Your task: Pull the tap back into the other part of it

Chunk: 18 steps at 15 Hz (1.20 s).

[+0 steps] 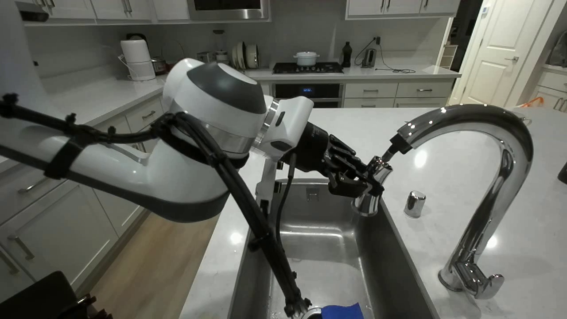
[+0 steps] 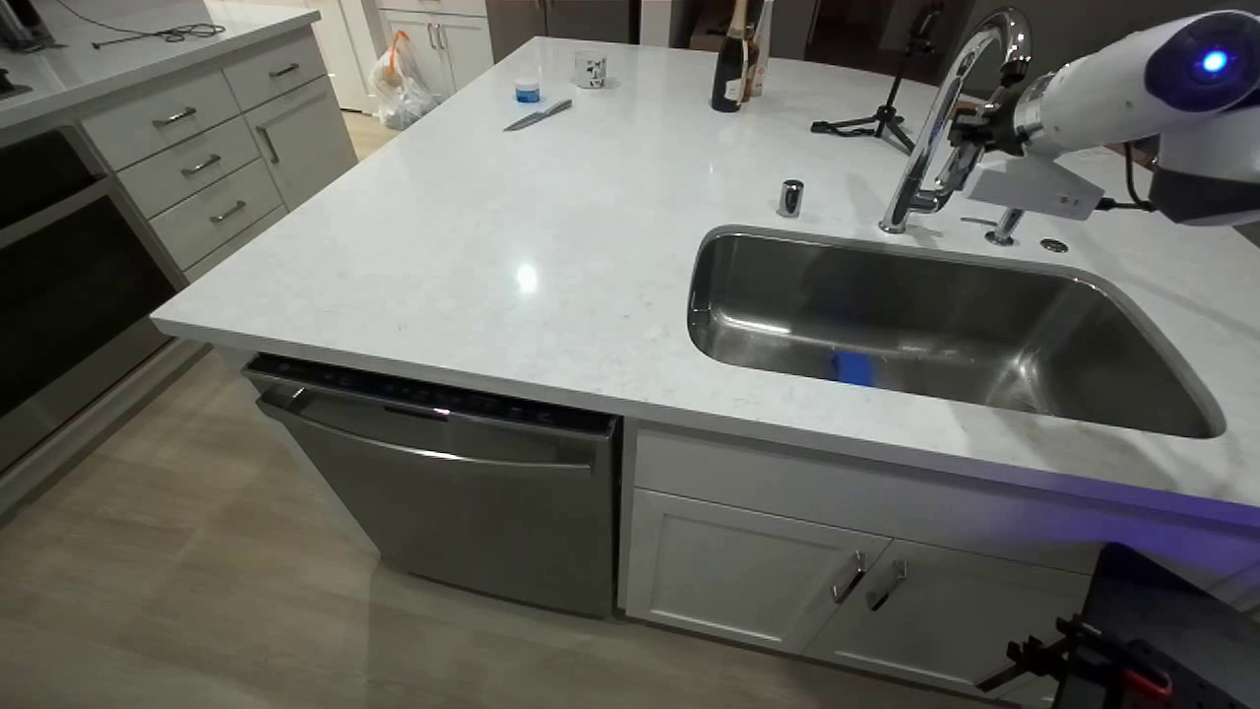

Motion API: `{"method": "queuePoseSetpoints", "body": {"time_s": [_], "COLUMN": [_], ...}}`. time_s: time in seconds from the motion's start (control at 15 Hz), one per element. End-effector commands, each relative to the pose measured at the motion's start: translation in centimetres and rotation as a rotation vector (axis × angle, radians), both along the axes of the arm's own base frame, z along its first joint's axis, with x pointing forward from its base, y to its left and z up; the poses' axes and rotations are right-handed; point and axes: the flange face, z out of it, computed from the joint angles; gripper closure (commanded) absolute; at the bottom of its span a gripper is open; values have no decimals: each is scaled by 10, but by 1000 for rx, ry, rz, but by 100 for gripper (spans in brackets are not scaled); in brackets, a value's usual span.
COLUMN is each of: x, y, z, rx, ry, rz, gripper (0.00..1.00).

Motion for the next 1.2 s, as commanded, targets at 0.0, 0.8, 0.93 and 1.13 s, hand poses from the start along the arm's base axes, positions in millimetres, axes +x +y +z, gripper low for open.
{"method": "queuePoseSetpoints", "body": {"time_s": [0.0,0.8,0.93,1.13], "x": [-3,-8,-12,-16], "y": [6,-1,-9,-20], "z": [28,47,46,47], "rx": [-6,59,101,164], "ry": [-14,-76,-90,-115], "rz": [23,-14,-27,-31], "gripper": [83,83,83,83]}}
